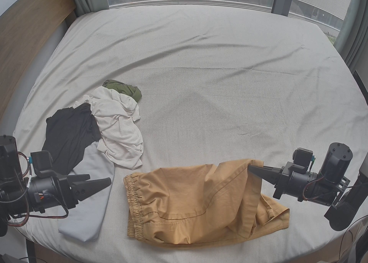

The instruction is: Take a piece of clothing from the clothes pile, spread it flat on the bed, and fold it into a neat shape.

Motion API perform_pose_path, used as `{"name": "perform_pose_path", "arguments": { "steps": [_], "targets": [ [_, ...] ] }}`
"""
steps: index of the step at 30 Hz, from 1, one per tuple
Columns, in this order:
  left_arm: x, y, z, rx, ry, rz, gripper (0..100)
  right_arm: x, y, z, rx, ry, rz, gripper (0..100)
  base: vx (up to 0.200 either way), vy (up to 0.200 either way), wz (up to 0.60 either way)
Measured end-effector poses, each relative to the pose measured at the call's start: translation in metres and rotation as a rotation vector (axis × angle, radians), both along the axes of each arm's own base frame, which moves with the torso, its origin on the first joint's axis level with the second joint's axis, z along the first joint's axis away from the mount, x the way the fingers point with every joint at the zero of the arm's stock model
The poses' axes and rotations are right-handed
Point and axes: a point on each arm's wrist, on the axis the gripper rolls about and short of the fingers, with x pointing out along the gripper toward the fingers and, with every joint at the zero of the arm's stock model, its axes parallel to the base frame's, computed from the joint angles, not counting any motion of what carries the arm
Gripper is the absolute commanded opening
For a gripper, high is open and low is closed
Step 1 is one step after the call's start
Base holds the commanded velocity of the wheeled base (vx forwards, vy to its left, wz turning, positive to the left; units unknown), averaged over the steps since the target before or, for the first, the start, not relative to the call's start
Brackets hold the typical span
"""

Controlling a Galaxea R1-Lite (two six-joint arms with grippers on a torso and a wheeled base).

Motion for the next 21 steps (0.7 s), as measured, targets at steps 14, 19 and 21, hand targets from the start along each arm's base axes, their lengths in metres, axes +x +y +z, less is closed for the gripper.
{"name": "perform_pose_path", "arguments": {
  "steps": [14,19,21],
  "targets": [
    [0.015,-0.004,-0.030,-0.006,0.158,-0.060,100,0.001,0.000,-0.002,-0.004,0.008,-0.001,0,0.000,0.000,0.00],
    [0.020,-0.005,-0.039,-0.015,0.191,-0.084,100,0.001,0.000,-0.003,-0.005,0.011,-0.001,0,0.000,0.000,0.00],
    [0.022,-0.006,-0.044,-0.020,0.197,-0.094,100,0.002,0.000,-0.003,-0.006,0.012,-0.001,0,0.000,0.000,0.00]
  ]
}}
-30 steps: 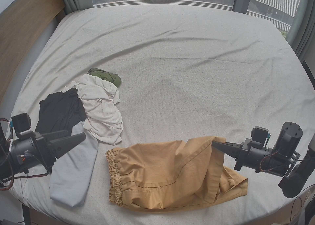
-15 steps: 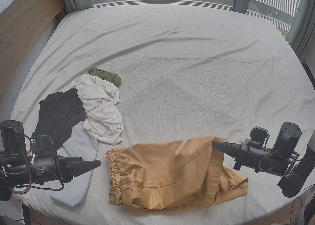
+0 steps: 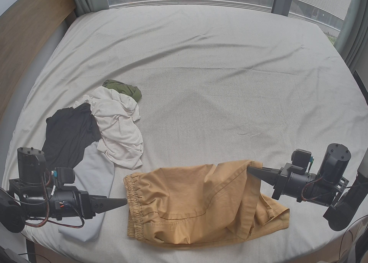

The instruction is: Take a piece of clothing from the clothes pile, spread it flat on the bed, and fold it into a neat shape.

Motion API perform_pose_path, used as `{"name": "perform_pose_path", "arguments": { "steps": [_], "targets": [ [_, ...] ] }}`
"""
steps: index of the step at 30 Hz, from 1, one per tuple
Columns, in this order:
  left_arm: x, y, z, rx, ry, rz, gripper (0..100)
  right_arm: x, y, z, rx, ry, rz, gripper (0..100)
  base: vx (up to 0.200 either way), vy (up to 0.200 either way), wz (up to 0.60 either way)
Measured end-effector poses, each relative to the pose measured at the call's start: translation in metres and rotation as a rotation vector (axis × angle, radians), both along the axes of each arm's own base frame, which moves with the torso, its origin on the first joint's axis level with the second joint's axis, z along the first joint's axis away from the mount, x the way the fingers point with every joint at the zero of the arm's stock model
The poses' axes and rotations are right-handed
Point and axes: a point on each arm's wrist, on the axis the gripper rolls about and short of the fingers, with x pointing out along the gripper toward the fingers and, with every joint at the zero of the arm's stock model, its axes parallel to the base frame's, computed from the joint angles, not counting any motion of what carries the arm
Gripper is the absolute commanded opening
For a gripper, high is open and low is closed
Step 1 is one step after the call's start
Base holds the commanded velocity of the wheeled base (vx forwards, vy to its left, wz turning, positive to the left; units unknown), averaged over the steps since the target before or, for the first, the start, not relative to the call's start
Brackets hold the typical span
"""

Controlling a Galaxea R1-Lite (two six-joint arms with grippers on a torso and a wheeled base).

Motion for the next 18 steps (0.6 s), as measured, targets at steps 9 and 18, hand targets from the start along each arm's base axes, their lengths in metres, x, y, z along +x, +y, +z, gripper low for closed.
{"name": "perform_pose_path", "arguments": {
  "steps": [9,18],
  "targets": [
    [0.006,-0.002,-0.021,-0.003,0.053,-0.020,100,0.000,0.000,-0.001,-0.001,0.003,-0.001,0,0.000,0.000,0.00],
    [0.009,-0.005,-0.036,-0.008,0.123,-0.053,100,0.001,0.000,-0.002,-0.003,0.007,-0.001,0,0.000,0.000,0.00]
  ]
}}
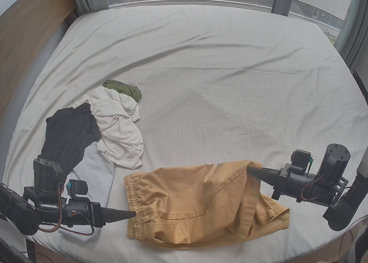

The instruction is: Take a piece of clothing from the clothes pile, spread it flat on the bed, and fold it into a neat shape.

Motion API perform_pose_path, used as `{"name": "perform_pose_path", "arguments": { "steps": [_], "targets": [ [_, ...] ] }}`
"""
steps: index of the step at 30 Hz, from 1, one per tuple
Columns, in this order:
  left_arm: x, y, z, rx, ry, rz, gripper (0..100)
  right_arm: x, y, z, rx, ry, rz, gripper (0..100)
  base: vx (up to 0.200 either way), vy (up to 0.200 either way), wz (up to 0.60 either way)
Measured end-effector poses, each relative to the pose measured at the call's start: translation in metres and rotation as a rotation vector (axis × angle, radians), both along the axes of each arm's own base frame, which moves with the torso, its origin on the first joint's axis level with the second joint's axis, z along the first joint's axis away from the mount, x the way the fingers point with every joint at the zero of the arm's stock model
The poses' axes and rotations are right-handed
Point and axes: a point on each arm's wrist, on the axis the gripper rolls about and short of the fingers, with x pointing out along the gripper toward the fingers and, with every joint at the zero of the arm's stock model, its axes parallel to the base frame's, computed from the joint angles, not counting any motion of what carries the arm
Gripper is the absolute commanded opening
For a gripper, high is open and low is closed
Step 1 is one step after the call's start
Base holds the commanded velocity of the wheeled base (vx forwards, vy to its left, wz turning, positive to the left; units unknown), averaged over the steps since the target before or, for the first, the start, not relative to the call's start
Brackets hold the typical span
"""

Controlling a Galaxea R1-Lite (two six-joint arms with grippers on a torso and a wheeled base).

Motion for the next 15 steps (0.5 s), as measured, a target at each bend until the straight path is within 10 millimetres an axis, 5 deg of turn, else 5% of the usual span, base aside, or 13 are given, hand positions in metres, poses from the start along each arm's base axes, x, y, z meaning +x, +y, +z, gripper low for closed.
{"name": "perform_pose_path", "arguments": {
  "steps": [15],
  "targets": [
    [0.008,-0.005,-0.016,-0.011,0.062,-0.015,100,0.001,-0.001,-0.001,-0.001,0.002,-0.005,0,0.000,0.000,0.00]
  ]
}}
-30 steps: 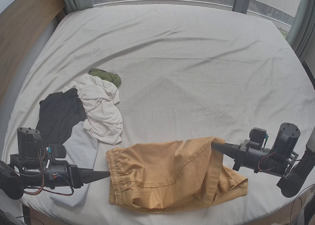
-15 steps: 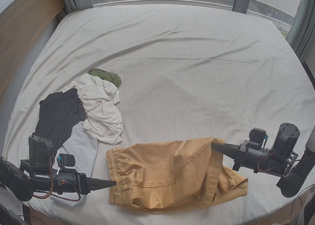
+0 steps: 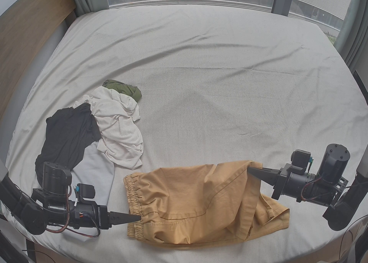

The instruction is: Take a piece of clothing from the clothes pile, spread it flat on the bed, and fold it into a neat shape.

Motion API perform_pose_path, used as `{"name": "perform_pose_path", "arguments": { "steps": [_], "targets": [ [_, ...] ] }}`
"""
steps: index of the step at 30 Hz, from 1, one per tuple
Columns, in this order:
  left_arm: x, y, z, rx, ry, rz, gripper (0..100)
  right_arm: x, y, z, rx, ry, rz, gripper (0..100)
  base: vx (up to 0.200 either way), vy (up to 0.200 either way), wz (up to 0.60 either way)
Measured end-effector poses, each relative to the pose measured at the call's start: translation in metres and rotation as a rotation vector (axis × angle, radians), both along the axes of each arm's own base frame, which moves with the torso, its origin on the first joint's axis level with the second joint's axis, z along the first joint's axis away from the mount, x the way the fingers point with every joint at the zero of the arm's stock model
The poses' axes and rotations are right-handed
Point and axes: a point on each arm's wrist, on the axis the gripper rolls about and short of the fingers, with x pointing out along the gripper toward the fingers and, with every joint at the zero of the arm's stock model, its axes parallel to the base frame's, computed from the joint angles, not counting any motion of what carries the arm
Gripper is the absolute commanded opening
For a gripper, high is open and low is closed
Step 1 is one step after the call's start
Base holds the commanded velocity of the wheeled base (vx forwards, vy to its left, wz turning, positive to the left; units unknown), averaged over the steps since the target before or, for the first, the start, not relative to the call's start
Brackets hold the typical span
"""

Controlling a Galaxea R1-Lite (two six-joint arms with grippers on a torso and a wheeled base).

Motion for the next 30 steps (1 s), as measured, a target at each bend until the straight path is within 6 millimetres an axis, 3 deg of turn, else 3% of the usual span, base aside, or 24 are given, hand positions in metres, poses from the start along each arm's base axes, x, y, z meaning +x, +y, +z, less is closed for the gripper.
{"name": "perform_pose_path", "arguments": {
  "steps": [14,30],
  "targets": [
    [0.012,-0.013,-0.014,-0.030,-0.039,-0.027,100,0.000,0.000,0.000,-0.001,0.001,0.000,0,0.000,0.000,0.00],
    [0.006,-0.026,-0.024,-0.053,-0.010,-0.061,100,0.000,0.000,-0.001,-0.001,0.003,0.001,0,0.000,0.000,0.00]
  ]
}}
